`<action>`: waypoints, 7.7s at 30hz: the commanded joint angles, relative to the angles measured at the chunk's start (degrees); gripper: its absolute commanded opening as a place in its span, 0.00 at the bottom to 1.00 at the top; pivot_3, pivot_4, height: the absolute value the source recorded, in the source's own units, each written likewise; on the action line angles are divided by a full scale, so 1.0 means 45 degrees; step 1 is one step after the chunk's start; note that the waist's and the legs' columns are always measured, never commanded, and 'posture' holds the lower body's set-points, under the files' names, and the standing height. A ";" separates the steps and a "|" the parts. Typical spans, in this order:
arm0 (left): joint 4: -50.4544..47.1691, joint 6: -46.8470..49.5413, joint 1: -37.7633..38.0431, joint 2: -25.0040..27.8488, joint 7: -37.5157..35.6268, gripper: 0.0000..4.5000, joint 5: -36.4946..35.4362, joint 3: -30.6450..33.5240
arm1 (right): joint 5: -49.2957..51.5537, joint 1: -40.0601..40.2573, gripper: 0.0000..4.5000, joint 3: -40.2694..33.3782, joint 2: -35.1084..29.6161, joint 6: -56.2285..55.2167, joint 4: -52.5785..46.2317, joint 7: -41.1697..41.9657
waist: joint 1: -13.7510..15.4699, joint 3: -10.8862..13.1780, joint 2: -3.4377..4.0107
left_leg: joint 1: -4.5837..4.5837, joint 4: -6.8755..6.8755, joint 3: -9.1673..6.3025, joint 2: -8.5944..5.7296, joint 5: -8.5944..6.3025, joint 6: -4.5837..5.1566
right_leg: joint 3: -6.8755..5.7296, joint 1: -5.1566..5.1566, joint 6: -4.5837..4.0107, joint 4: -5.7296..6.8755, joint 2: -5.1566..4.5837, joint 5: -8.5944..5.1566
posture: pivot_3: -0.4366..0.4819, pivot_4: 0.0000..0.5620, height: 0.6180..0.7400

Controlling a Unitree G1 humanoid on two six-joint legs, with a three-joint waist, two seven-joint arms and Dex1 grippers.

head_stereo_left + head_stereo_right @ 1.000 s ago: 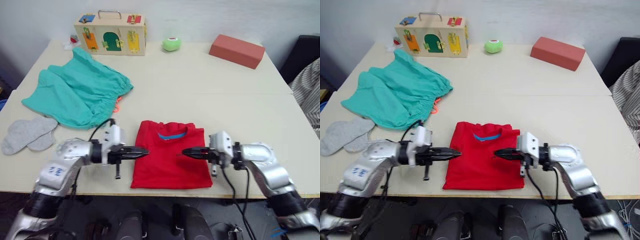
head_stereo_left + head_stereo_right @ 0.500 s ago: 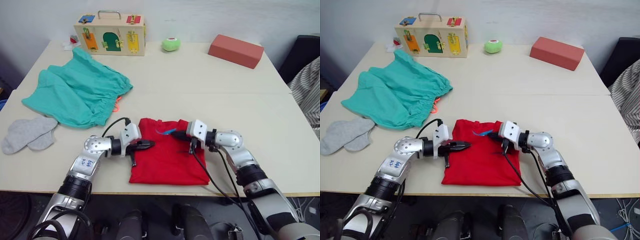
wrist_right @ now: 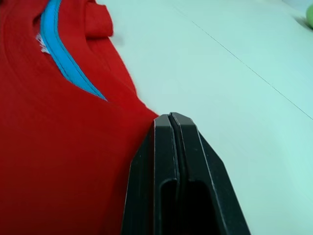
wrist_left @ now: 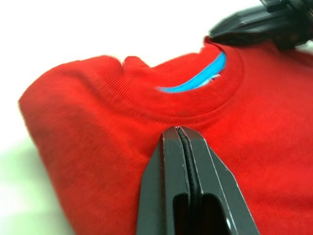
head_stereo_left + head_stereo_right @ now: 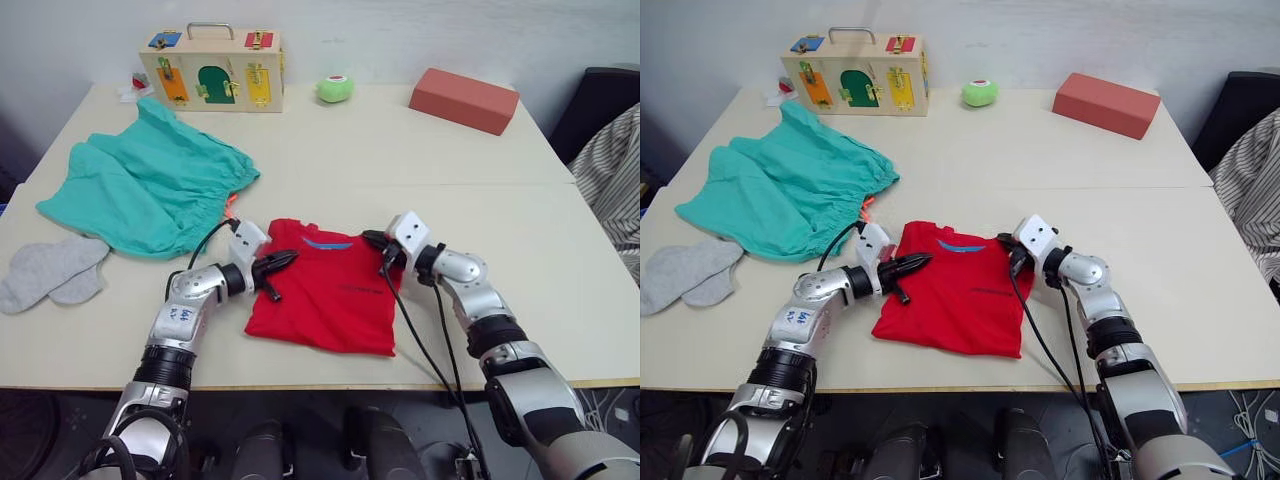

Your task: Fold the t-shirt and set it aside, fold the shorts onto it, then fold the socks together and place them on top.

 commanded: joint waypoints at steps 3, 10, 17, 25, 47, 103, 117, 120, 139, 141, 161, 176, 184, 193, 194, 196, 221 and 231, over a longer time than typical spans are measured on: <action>-0.1579 0.1304 0.0265 0.0174 -0.0495 0.01 -0.1439 0.0883 | 0.0765 0.0672 0.00 -0.0610 -0.0230 0.0184 -0.2108 0.0378 | -0.0008 0.0001 0.0000 | -0.0002 -0.0015 -0.0001 0.0000 0.0001 -0.0002 | -0.0001 -0.0001 0.0001 -0.0001 0.0002 0.0000 | 0.48 0.27 1.00; -0.0763 -0.0725 -0.0349 0.0539 -0.1788 0.01 -0.0470 0.0081 | 0.1367 0.2291 0.00 0.0327 0.0333 0.1707 -0.5927 0.1591 | 0.0024 0.0001 0.0001 | -0.0004 -0.0061 -0.0002 0.0000 0.0012 -0.0021 | -0.0005 -0.0008 0.0001 -0.0019 0.0014 0.0000 | 0.48 0.27 1.00; 0.1560 -0.3248 -0.0742 0.0528 -0.1769 0.01 0.0967 -0.0587 | 0.0861 0.3733 0.00 0.0929 0.0293 0.1491 -0.6480 0.1556 | 0.0045 0.0000 0.0000 | -0.0016 -0.0065 -0.0002 -0.0024 0.0007 -0.0014 | -0.0008 -0.0014 0.0006 -0.0034 0.0000 0.0003 | 0.48 0.27 1.00; 0.1572 -0.4727 0.0763 0.1559 -0.2347 0.01 0.0657 0.0255 | 0.1338 0.4932 0.00 -0.0319 -0.0864 0.1378 -0.6151 0.1350 | 0.0023 -0.0001 -0.0001 | -0.0003 -0.0079 -0.0013 -0.0016 0.0005 -0.0011 | -0.0014 -0.0002 0.0008 -0.0075 -0.0002 0.0005 | 0.48 0.27 1.00; -0.4607 -0.2097 0.5280 0.3144 -0.4030 0.01 -0.0592 -0.0714 | 0.2551 0.6657 0.00 0.0203 -0.0694 0.2897 -0.8964 0.2043 | 0.0043 -0.0003 0.0004 | 0.0010 -0.0115 -0.0031 -0.0018 -0.0014 -0.0013 | -0.0012 -0.0004 -0.0001 -0.0104 -0.0018 -0.0001 | 0.48 0.27 1.00; -0.7697 -0.1762 0.6165 0.4054 -0.6913 1.00 -0.4466 0.1723 | 1.1955 0.3606 0.92 -0.2617 -0.2443 2.2874 -1.0747 -0.1412 | 0.0143 0.0000 0.0014 | 0.0028 -0.0138 -0.0036 0.0032 -0.0071 0.0034 | -0.0019 -0.0007 -0.0069 -0.0107 0.0000 -0.0039 | 0.48 0.27 1.00; -0.7341 -0.2019 0.5773 0.3984 -0.6625 1.00 -0.4269 0.1659 | 1.0641 0.4095 0.01 -0.1545 -0.3368 2.2365 -1.1379 -0.1093 | 0.0051 -0.0039 -0.0049 | -0.0036 -0.0138 -0.0043 0.0032 -0.0061 0.0017 | -0.0050 -0.0035 -0.0053 -0.0143 0.0011 -0.0031 | 0.48 0.27 1.00; -0.7230 -0.2019 0.5629 0.3957 -0.6591 1.00 -0.4231 0.1588 | 1.0368 0.4515 0.01 -0.2006 -0.4523 2.1894 -1.1210 -0.0697 | 0.0300 -0.0041 -0.0050 | -0.0038 -0.0132 -0.0049 0.0026 -0.0073 0.0046 | -0.0051 -0.0014 -0.0017 -0.0184 0.0004 -0.0010 | 0.48 0.27 1.00; -0.6367 -0.2077 0.5033 0.3917 -0.6840 1.00 -0.4213 0.1299 | 0.4298 0.4730 0.01 -0.1966 -1.0764 1.1723 -0.0396 0.4863 | 0.0640 -0.0054 0.0003 | -0.0118 -0.0090 0.0030 -0.0043 -0.0109 0.0148 | -0.0036 0.0019 0.0154 -0.0447 -0.0009 0.0117 | 0.48 0.27 1.00; -0.6378 -0.2039 0.5008 0.3961 -0.6836 1.00 -0.4214 0.1325 | 0.3480 0.4063 0.01 -0.1632 -1.0758 1.1034 0.0628 0.4925 | 0.0627 -0.0053 0.0005 | -0.0117 -0.0081 0.0029 -0.0047 -0.0105 0.0148 | -0.0031 0.0021 0.0156 -0.0442 -0.0016 0.0123 | 0.48 0.27 1.00; -0.5294 -0.2349 0.4572 0.4165 -0.7018 1.00 -0.4145 0.1613 | 0.2207 0.2603 0.24 -0.3083 -1.0096 0.9512 0.2681 0.4499 | 0.0317 -0.0058 0.0030 | -0.0115 -0.0087 0.0026 -0.0043 -0.0095 0.0068 | -0.0016 0.0010 0.0125 -0.0422 -0.0027 0.0156 | 0.48 0.27 1.00; -0.1988 -0.3949 0.4555 0.4870 -0.5882 1.00 -0.2925 0.4096 | 0.5216 0.9073 0.99 -0.9085 -0.7825 0.2732 -0.9186 0.5224 | 0.0331 0.0000 0.0208 | -0.0062 -0.0120 0.0052 0.0002 -0.0060 0.0034 | 0.0002 0.0001 0.0100 -0.0351 0.0024 0.0136 | 0.48 0.27 1.00; -0.2305 -0.4710 0.8024 0.5003 -0.5066 1.00 -0.3012 0.7037 | 0.5284 0.9585 0.99 -0.6519 -0.4814 0.0568 -1.1607 0.5529 | 0.0317 -0.0002 0.0203 | -0.0064 -0.0122 0.0055 -0.0004 -0.0083 0.0031 | 0.0019 -0.0013 0.0088 -0.0348 -0.0002 0.0129 | 0.48 0.27 1.00; -0.3013 -0.6366 1.3442 0.2201 -0.3109 1.00 -0.3210 1.0904 | 0.5151 0.9058 0.99 -0.3359 -0.2661 -0.0358 -1.1367 0.5865 | 0.0082 -0.0048 0.0116 | -0.0050 -0.0118 0.0019 0.0017 -0.0166 0.0079 | 0.0001 0.0001 0.0041 -0.0350 -0.0015 0.0102 | 0.48 0.27 1.00; -0.2932 -0.6636 1.3879 0.1818 -0.2847 1.00 -0.3088 1.1168 | 0.5093 0.9029 0.99 -0.3195 -0.2599 -0.0506 -1.1261 0.5917 | 0.0086 -0.0057 0.0103 | -0.0047 -0.0119 0.0008 0.0016 -0.0169 0.0083 | -0.0002 0.0007 0.0039 -0.0353 -0.0015 0.0101 | 0.48 0.27 1.00; -0.2821 -0.6969 1.4584 0.1137 -0.2406 1.00 -0.3023 1.1505 | 0.4980 0.8917 0.99 -0.2980 -0.2559 -0.0714 -1.1079 0.5945 | 0.0072 -0.0066 0.0087 | -0.0047 -0.0125 0.0002 0.0019 -0.0185 0.0085 | -0.0004 0.0005 0.0021 -0.0364 -0.0015 0.0091 | 0.48 0.27 1.00; 0.3402 -0.4812 -0.0388 0.6290 -0.1865 1.00 0.2962 0.1305 | 0.4423 0.8962 0.99 -0.2123 -0.1293 0.0967 -1.3163 0.2652 | 0.0298 -0.0095 0.0048 | -0.0053 -0.0124 0.0072 0.0017 -0.0049 0.0014 | -0.0137 -0.0039 0.0002 -0.0179 0.0011 0.0079 | 0.48 0.27 1.00; 0.7369 -0.5616 -0.3699 0.6113 -0.3182 0.60 0.4461 -0.0726 | 0.3827 0.9823 1.00 -0.2640 -0.1292 0.1055 -1.4009 0.0719 | 0.0245 -0.0099 0.0035 | -0.0054 -0.0100 0.0199 0.0029 -0.0041 0.0036 | -0.0111 -0.0121 0.0020 -0.0111 0.0079 0.0072 | 0.48 0.27 1.00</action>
